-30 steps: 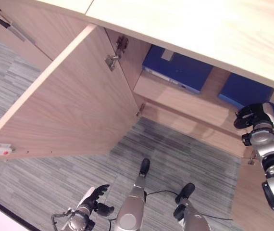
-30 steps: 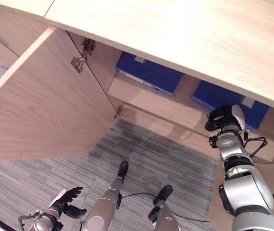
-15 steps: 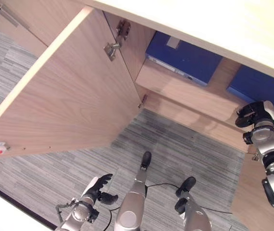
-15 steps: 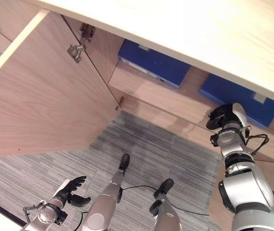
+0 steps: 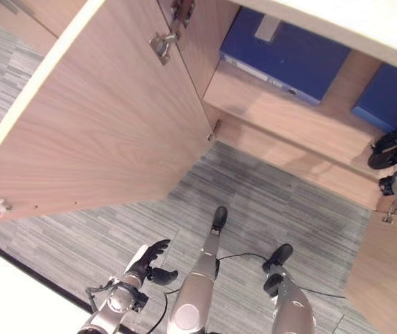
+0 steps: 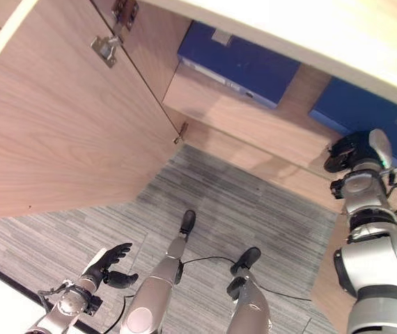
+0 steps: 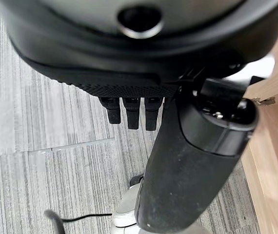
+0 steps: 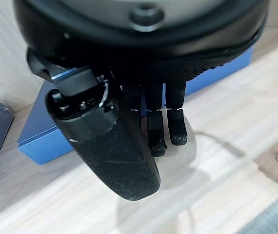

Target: Put the empty folder in the office cabinet

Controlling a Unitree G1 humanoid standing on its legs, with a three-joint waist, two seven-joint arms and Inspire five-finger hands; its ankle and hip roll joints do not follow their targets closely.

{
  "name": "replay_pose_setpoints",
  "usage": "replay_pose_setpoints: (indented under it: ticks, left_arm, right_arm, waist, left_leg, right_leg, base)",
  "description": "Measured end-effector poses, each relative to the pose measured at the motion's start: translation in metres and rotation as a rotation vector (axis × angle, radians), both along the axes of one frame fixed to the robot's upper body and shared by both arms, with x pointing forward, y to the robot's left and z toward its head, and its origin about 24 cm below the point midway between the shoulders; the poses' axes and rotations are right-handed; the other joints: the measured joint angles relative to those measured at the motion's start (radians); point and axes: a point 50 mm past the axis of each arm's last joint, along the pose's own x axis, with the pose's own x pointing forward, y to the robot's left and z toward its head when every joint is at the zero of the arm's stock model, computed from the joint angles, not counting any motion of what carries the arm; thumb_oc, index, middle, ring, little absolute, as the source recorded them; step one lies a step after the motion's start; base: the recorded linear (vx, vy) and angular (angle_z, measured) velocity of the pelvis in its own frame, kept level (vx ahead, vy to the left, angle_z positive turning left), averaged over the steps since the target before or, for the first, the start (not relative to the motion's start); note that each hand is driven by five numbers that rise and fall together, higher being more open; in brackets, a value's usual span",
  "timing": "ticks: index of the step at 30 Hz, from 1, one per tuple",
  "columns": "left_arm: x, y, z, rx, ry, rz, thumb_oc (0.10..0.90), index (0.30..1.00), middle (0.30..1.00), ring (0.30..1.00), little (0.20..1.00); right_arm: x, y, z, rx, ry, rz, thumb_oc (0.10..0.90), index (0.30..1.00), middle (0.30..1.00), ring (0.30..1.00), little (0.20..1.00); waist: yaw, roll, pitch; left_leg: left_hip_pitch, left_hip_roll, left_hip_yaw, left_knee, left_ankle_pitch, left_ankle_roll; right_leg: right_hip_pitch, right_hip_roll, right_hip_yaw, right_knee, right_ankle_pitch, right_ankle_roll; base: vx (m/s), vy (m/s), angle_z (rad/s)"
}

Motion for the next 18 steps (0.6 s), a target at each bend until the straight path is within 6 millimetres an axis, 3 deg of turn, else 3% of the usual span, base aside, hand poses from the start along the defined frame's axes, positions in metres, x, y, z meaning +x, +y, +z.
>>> replay_pose_setpoints:
  ticks: [4, 12, 13, 14, 15, 16, 17, 18]
  left_arm:
    - [0.004, -0.001, 0.007, -0.013, -0.022, -0.03, 0.8, 0.9, 0.9, 0.9, 0.9]
    - [0.006, -0.004, 0.015, -0.057, -0.055, -0.053, 0.8, 0.9, 0.9, 0.9, 0.9]
    - [0.006, -0.006, 0.016, -0.061, -0.059, -0.059, 0.8, 0.9, 0.9, 0.9, 0.9]
    - [0.007, -0.006, 0.017, -0.062, -0.063, -0.061, 0.8, 0.9, 0.9, 0.9, 0.9]
    - [0.009, -0.007, 0.019, -0.069, -0.071, -0.061, 0.8, 0.9, 0.9, 0.9, 0.9]
    - [0.015, -0.01, 0.022, -0.091, -0.087, -0.061, 0.8, 0.9, 0.9, 0.9, 0.9]
    - [0.017, -0.013, 0.022, -0.096, -0.085, -0.075, 0.8, 0.9, 0.9, 0.9, 0.9]
    - [0.013, -0.016, 0.018, -0.104, -0.056, -0.095, 0.8, 0.9, 0.9, 0.9, 0.9]
  right_arm:
    - [-0.004, -0.01, 0.025, -0.031, -0.046, -0.027, 0.4, 0.3, 0.3, 0.3, 0.3]
    - [-0.012, -0.023, 0.064, -0.056, -0.126, -0.065, 0.4, 0.3, 0.3, 0.3, 0.3]
    - [-0.012, -0.023, 0.076, -0.051, -0.157, -0.073, 0.4, 0.3, 0.3, 0.3, 0.3]
    - [-0.013, -0.024, 0.082, -0.048, -0.17, -0.079, 0.4, 0.3, 0.3, 0.3, 0.3]
    - [-0.015, -0.025, 0.089, -0.041, -0.193, -0.09, 0.4, 0.3, 0.3, 0.3, 0.3]
    - [-0.021, -0.032, 0.098, -0.037, -0.218, -0.117, 0.4, 0.3, 0.3, 0.3, 0.3]
    - [-0.024, -0.034, 0.104, -0.043, -0.228, -0.127, 0.4, 0.3, 0.3, 0.3, 0.3]
    - [-0.025, -0.033, 0.113, -0.065, -0.237, -0.139, 0.4, 0.3, 0.3, 0.3, 0.3]
  waist:
    - [0.007, 0.009, 0.0]
    - [0.014, 0.025, -0.003]
    - [0.016, 0.029, -0.004]
    - [0.017, 0.033, -0.005]
    - [0.016, 0.037, -0.005]
    - [-0.006, 0.034, -0.003]
    - [-0.005, 0.034, -0.002]
    - [0.017, 0.045, -0.008]
  left_leg:
    - [-0.048, -0.011, -0.001, 0.003, 0.006, 0.004]
    - [-0.123, -0.028, -0.003, 0.003, 0.017, 0.003]
    - [-0.145, -0.028, -0.003, 0.002, 0.016, 0.002]
    - [-0.158, -0.028, -0.005, 0.001, 0.009, -0.005]
    - [-0.176, -0.028, -0.004, 0.001, -0.031, -0.037]
    - [-0.224, -0.05, 0.001, 0.051, -0.101, -0.055]
    - [-0.246, -0.068, -0.004, 0.127, -0.081, -0.02]
    - [-0.233, -0.064, 0.005, 0.189, -0.073, 0.017]
  right_leg:
    - [-0.079, -0.03, 0.022, 0.064, -0.022, 0.0]
    - [-0.204, -0.048, 0.078, 0.158, -0.064, -0.008]
    - [-0.232, -0.045, 0.09, 0.167, -0.076, -0.011]
    - [-0.245, -0.042, 0.094, 0.169, -0.082, -0.017]
    - [-0.257, -0.04, 0.095, 0.159, -0.088, -0.026]
    - [-0.262, -0.069, 0.082, 0.11, -0.068, -0.049]
    - [-0.272, -0.087, 0.08, 0.113, -0.062, -0.053]
    - [-0.292, -0.089, 0.096, 0.131, -0.045, -0.034]
  base:
    - [0.02, -0.004, 0.01]
    - [0.0, -0.003, 0.02]
    - [0.0, 0.0, 0.0]
    - [0.01, -0.008, 0.05]
    - [0.01, -0.014, 0.37]
    - [0.01, -0.014, 0.43]
    - [0.01, -0.005, 0.08]
    - [0.0, 0.007, -0.19]
